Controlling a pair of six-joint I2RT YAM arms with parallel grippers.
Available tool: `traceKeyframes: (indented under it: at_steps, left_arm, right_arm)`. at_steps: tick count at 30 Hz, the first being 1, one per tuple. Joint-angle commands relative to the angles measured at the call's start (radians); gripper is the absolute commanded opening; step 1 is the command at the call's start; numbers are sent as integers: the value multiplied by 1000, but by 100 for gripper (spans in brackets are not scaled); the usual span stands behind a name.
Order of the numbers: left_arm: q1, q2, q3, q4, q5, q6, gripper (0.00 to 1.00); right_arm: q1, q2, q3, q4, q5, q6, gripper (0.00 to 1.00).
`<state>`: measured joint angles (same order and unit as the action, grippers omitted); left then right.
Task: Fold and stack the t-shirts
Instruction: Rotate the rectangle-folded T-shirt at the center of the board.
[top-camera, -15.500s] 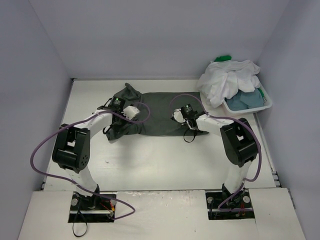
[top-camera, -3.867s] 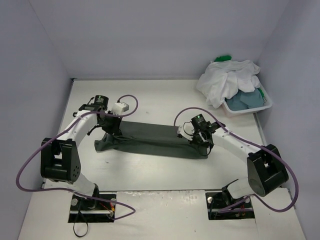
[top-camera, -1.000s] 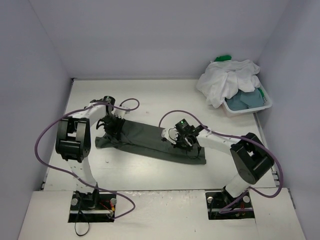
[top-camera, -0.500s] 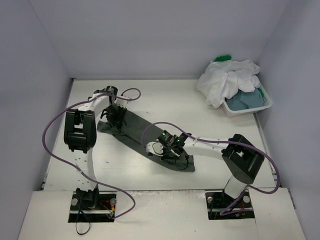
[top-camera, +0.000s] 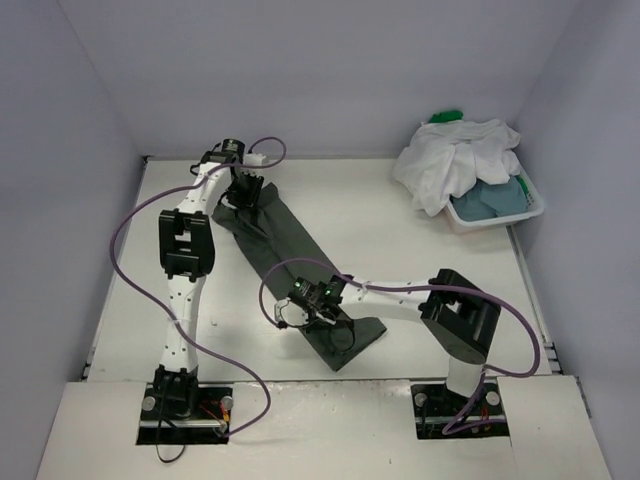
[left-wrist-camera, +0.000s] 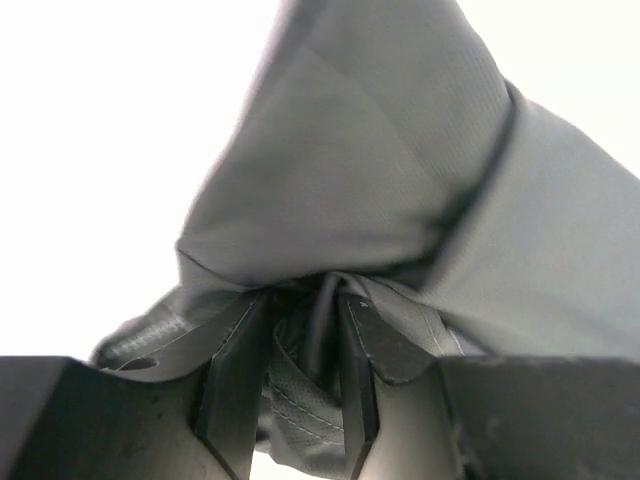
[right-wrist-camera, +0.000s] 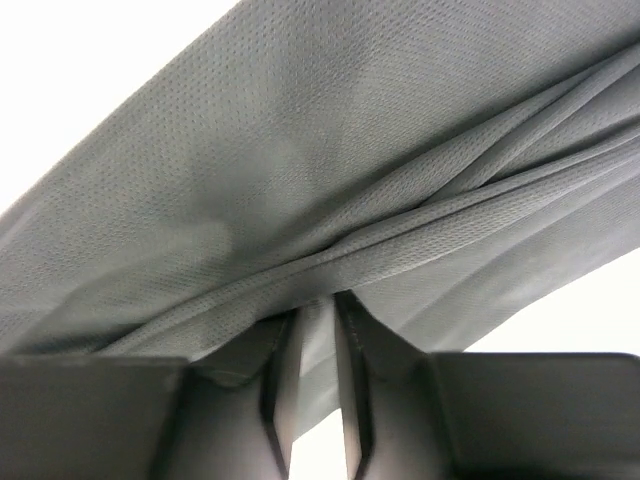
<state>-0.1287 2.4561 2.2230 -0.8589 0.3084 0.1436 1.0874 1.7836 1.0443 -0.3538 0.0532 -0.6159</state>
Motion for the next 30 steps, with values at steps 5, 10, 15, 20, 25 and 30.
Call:
traceKeyframes:
  at_steps: [5,10,15,20,25,30]
  left_arm:
    - [-35,73,196,-49,40,-21,27]
    - [-60,95,207,-32,37,-4,19]
    - [-78,126,233,-9,12,16,19]
    - [-78,153,280,-19,-47,36,18]
    - [-74,152,270,-2,-173,83,17]
    - [-63,150,283,6,-219,91,17]
  right_arm:
    - [45,158,98,-83,-165,126,26]
    - [34,298,230,-83,-102,174,27]
    - [-21,392,318,-83,-58,197,30]
    - [-82,327,339,-88,-75,208,37]
    - [-109,263,281,-97,-18,209,38]
    - [-123,258,218,-99,19,235,41]
